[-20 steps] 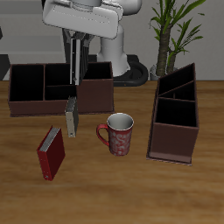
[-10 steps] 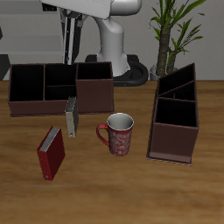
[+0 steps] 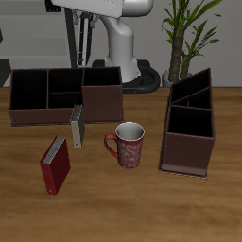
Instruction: Place the striped book into the back desk caddy's right compartment
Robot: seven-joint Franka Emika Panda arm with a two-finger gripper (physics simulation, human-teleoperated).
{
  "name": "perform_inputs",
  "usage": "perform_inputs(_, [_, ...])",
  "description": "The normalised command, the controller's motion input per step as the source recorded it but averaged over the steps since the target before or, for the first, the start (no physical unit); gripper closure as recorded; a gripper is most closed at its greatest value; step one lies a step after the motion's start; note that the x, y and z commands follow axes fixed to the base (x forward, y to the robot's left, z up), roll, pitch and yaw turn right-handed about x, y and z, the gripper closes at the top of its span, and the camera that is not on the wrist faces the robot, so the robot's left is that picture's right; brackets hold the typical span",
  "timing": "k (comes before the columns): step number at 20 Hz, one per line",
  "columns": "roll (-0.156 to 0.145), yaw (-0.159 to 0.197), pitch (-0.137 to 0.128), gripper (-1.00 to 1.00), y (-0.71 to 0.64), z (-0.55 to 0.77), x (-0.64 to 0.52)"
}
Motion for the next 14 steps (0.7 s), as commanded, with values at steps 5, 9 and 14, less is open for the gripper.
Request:
perform_inputs(5, [0.041,0.047,0.015,1.00,0.02,-0.16,-0.53])
perform_inputs(9, [0.046,-0.015,-0.004,1.00,0.09,-0.02,-0.47])
perform_inputs(14, [0.046,0.019,-0.005,1.00,0.18,-0.05,-0.42])
